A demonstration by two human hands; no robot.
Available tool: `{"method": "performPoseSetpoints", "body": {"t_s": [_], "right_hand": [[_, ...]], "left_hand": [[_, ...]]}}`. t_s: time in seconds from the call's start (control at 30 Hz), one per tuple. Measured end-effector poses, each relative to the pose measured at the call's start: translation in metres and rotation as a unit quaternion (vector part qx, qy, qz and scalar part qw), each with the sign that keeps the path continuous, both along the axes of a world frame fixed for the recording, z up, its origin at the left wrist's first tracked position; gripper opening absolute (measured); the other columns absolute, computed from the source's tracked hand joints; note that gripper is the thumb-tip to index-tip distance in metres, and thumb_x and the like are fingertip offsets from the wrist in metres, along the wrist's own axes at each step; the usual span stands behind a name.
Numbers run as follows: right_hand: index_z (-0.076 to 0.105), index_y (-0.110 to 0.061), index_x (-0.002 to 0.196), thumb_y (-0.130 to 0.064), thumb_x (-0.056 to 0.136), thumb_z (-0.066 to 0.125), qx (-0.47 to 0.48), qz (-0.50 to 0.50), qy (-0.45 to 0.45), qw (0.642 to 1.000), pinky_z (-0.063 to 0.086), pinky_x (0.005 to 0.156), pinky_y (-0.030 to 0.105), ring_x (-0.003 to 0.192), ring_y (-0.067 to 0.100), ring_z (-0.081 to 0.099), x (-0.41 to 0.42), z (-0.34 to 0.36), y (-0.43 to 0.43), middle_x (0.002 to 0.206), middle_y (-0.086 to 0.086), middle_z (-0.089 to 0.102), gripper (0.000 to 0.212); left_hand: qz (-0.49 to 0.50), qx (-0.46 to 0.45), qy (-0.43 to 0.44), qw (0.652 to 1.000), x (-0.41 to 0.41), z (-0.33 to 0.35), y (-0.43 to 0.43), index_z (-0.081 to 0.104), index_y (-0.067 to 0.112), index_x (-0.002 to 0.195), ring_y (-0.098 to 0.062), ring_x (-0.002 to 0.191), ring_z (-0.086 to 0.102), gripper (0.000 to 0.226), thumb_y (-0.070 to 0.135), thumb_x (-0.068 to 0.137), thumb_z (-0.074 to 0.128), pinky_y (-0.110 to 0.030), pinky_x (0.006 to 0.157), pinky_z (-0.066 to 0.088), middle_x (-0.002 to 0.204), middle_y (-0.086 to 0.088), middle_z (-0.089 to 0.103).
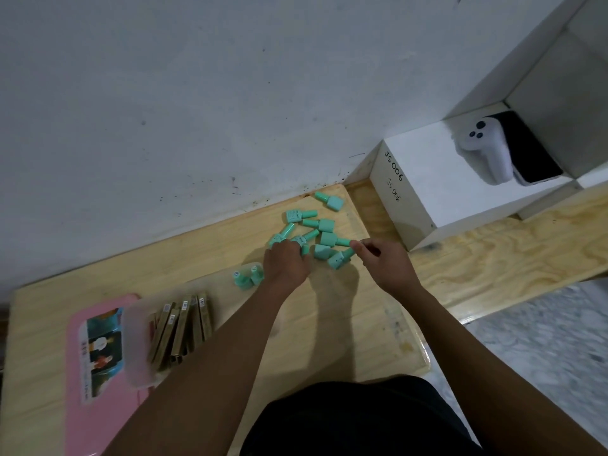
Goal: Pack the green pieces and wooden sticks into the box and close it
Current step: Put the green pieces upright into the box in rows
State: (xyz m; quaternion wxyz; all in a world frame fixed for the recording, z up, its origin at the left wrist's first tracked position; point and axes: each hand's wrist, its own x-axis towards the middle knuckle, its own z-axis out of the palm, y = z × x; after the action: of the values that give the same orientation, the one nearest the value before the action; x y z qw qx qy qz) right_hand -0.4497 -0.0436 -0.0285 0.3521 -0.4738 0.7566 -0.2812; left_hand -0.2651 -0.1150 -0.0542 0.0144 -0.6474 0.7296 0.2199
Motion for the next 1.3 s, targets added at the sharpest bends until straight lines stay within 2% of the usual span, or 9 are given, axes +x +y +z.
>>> {"method": "performPoseSetpoints", "body": {"t_s": [0.1,0.23,0.3,0.4,0.57,0.73,0.9,1.13,1.3], "right_hand": [[0.073,-0.015,0.101,-0.046,0.092,0.058,-0.025,0.004,0.009,1.000,0.040,0.056,0.010,0.070,0.002,0.060,0.011,0.009,0.000,0.072,-0.014,0.063,0.035],[0.073,-0.014,0.104,-0.040,0.092,0.061,-0.051,0.020,0.000,0.998,0.039,0.057,0.000,0.071,-0.006,0.057,0.034,0.020,0.003,0.080,-0.012,0.065,0.032],[0.073,-0.014,0.103,-0.038,0.091,0.063,-0.067,0.036,-0.001,0.997,0.041,0.060,0.001,0.074,-0.007,0.059,0.050,0.023,0.006,0.084,-0.009,0.068,0.029],[0.075,-0.017,0.100,-0.040,0.090,0.063,-0.081,0.057,0.011,0.995,0.043,0.065,0.006,0.077,-0.002,0.063,0.077,0.024,0.009,0.080,-0.014,0.066,0.028],[0.075,-0.020,0.094,-0.051,0.089,0.059,-0.085,0.095,0.061,0.990,0.055,0.066,0.029,0.073,0.005,0.064,0.121,0.018,0.009,0.079,-0.009,0.071,0.035],[0.071,-0.028,0.086,-0.054,0.090,0.052,-0.051,0.148,0.194,0.968,0.049,0.060,0.029,0.074,0.014,0.064,0.154,0.015,0.004,0.078,-0.008,0.070,0.033],[0.067,-0.022,0.076,-0.055,0.091,0.048,-0.050,0.210,0.316,0.924,0.037,0.056,0.028,0.074,0.019,0.064,0.167,0.002,-0.004,0.077,-0.002,0.068,0.041],[0.077,-0.024,0.087,-0.050,0.088,0.057,-0.097,0.212,0.399,0.887,0.042,0.077,0.039,0.085,0.025,0.065,0.175,-0.013,-0.005,0.083,0.001,0.072,0.033],[0.078,-0.023,0.082,-0.051,0.084,0.062,-0.088,0.182,0.418,0.886,0.044,0.080,0.041,0.083,0.025,0.066,0.178,-0.019,-0.005,0.081,0.000,0.073,0.033]], "left_hand": [[0.042,-0.004,0.113,0.993,0.015,0.016,0.012,0.057,0.015,0.071,-0.026,0.076,0.062,0.025,0.034,0.087,0.060,-0.032,0.062,0.044,0.074,-0.004,0.062],[0.082,-0.042,0.239,0.967,0.043,0.038,0.032,0.065,0.011,0.089,-0.015,0.068,0.058,0.021,0.031,0.086,0.064,-0.029,0.061,0.047,0.079,0.000,0.066],[0.107,-0.066,0.271,0.954,0.061,0.046,0.042,0.063,0.014,0.087,-0.003,0.057,0.050,0.017,0.031,0.085,0.065,-0.020,0.054,0.039,0.072,0.009,0.060],[0.162,-0.107,0.307,0.932,0.090,0.054,0.057,0.056,0.016,0.080,-0.003,0.051,0.045,0.017,0.029,0.085,0.067,-0.011,0.047,0.032,0.064,0.011,0.053],[0.241,-0.142,0.307,0.910,0.136,0.053,0.080,0.055,0.014,0.078,-0.006,0.054,0.045,0.021,0.030,0.084,0.066,-0.018,0.049,0.036,0.066,0.000,0.058],[0.279,-0.150,0.289,0.903,0.157,0.042,0.098,0.054,0.011,0.075,-0.019,0.060,0.056,0.023,0.027,0.084,0.067,-0.032,0.055,0.044,0.067,-0.008,0.061],[0.278,-0.134,0.278,0.910,0.161,0.030,0.104,0.056,0.015,0.076,-0.012,0.058,0.054,0.021,0.030,0.081,0.070,-0.029,0.056,0.045,0.064,0.004,0.058],[0.281,-0.097,0.272,0.915,0.150,0.021,0.095,0.054,0.017,0.070,-0.003,0.054,0.049,0.024,0.029,0.079,0.072,-0.021,0.052,0.037,0.063,0.006,0.058],[0.279,-0.058,0.280,0.917,0.139,0.009,0.083,0.058,0.015,0.069,-0.018,0.061,0.062,0.025,0.033,0.078,0.072,-0.034,0.057,0.049,0.066,0.000,0.066]]}}
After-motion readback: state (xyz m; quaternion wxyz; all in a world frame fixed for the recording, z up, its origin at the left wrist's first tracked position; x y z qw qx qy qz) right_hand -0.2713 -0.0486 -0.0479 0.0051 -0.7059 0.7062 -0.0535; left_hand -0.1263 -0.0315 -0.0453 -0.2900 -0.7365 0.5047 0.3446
